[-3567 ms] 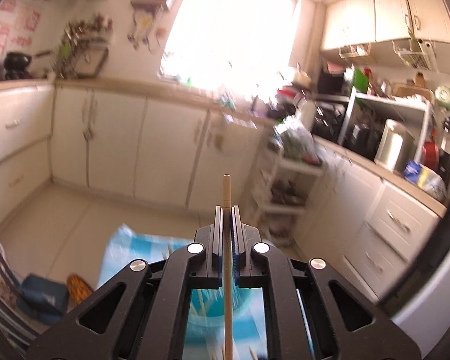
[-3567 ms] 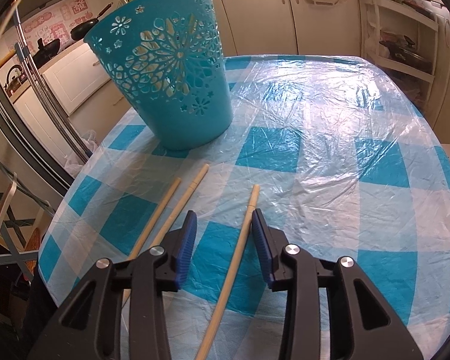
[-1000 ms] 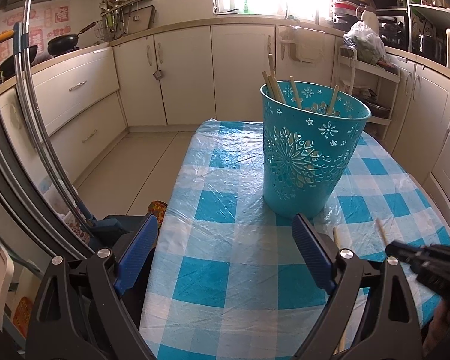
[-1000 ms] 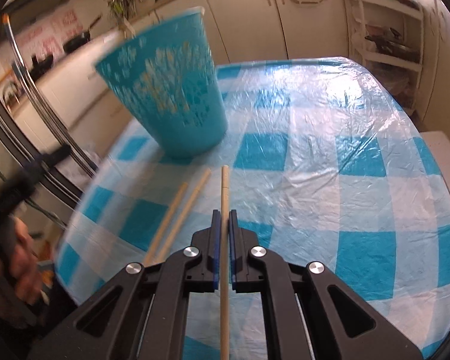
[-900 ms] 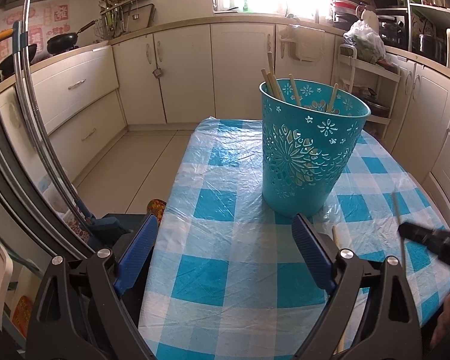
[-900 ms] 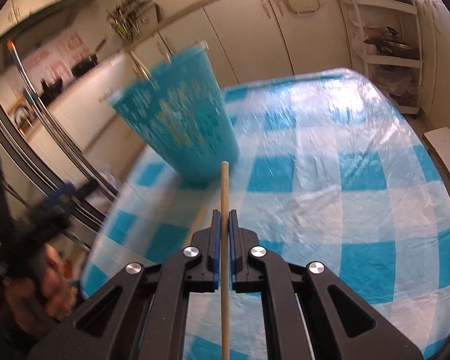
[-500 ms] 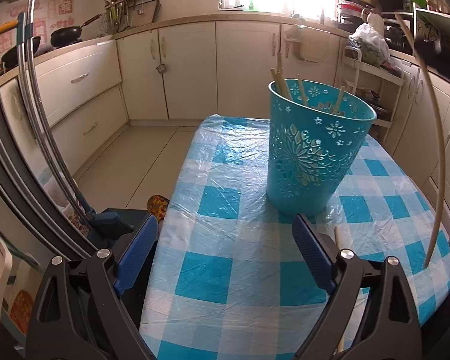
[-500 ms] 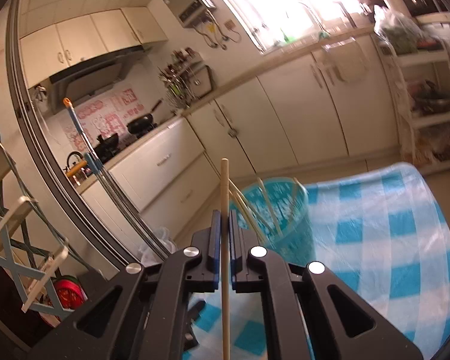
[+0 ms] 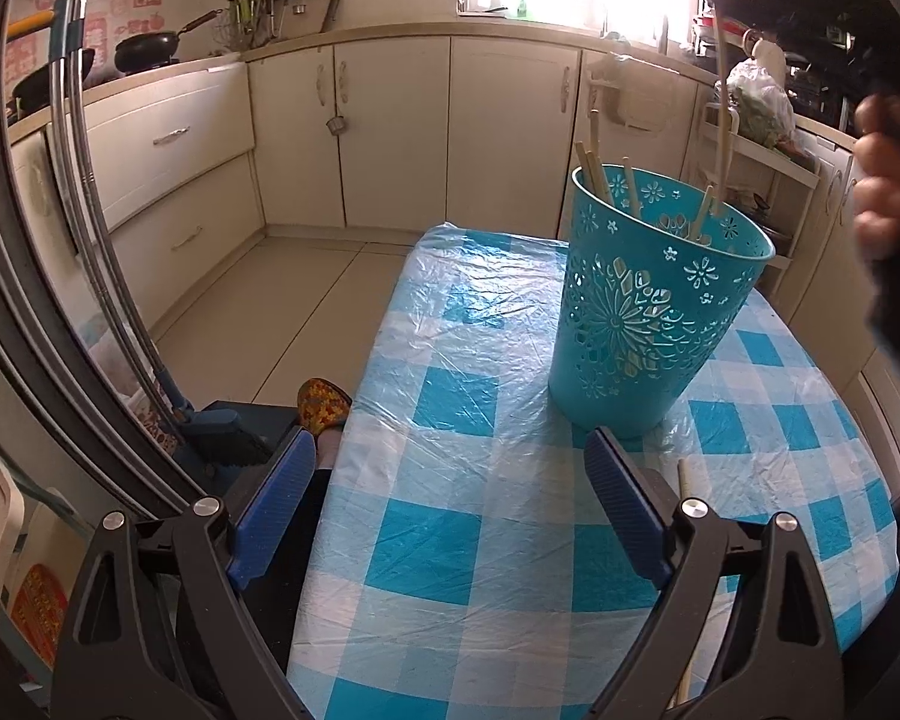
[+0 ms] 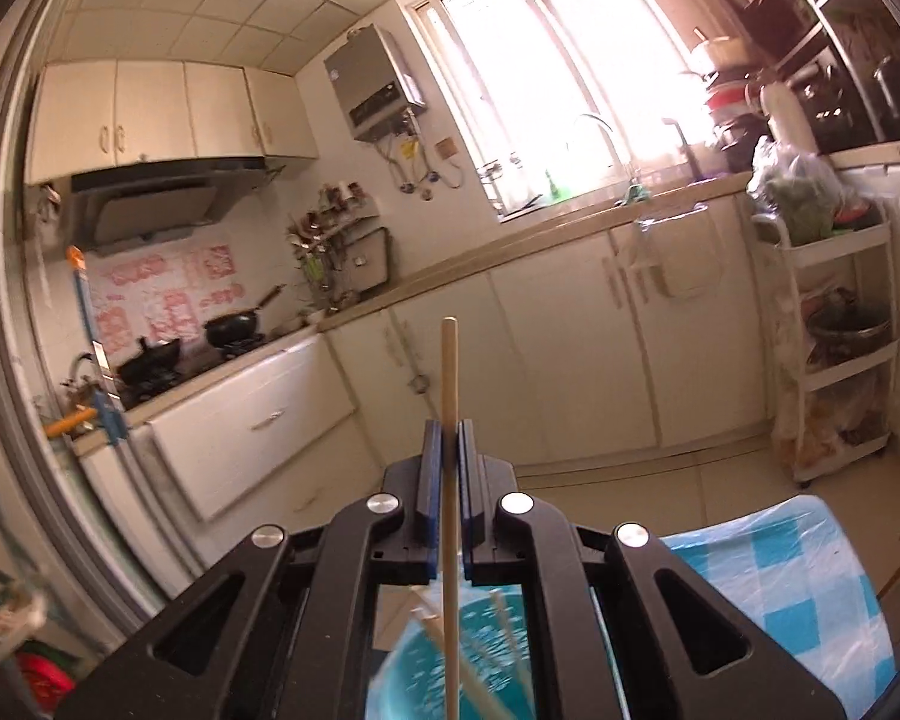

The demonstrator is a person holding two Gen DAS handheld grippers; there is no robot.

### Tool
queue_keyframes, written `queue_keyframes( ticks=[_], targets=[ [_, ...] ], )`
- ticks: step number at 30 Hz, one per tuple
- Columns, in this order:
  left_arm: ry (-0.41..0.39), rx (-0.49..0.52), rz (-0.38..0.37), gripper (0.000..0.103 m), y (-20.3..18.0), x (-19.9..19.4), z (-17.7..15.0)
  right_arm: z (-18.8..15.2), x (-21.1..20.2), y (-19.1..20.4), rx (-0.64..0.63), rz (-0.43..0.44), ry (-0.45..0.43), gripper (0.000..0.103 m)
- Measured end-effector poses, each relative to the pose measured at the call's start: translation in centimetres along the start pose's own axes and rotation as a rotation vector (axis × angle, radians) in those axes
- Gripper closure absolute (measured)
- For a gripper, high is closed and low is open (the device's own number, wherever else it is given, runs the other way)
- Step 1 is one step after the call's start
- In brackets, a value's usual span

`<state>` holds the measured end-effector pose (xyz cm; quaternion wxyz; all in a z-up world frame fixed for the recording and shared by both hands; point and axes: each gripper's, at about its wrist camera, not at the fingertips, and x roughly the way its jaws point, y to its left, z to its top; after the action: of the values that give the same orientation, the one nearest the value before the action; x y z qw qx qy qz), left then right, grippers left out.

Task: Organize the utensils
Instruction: 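Lift the chopstick with the right tool over the basket and open, then move the right tool back toward the last chopsticks on the cloth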

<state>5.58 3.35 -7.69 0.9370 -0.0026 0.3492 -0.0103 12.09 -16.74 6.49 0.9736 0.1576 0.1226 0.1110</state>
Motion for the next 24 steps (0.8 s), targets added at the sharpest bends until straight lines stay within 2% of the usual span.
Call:
queue_keyframes(
  ticks=[5, 11, 19, 24],
  targets=[
    [0.012, -0.024, 0.005, 0.015, 0.7, 0.3, -0.1, -3.6, 2.2, -0.8, -0.034, -0.055, 0.09, 0.097],
    [0.023, -0.033, 0.003, 0.015, 0.8, 0.4, -0.2, -5.9, 2.1, -1.6, -0.051, -0.059, 0.188, 0.097],
    [-0.006, -0.01, 0.004, 0.015, -0.1, -1.0, 0.1, -5.7, -4.1, -2.0, -0.032, -0.052, 0.159, 0.086],
    [-0.019, 0.009, -0.003, 0.014, -0.7, -1.9, 0.0, -7.9, -9.0, -2.6, -0.026, -0.084, 0.197, 0.08]
  ],
)
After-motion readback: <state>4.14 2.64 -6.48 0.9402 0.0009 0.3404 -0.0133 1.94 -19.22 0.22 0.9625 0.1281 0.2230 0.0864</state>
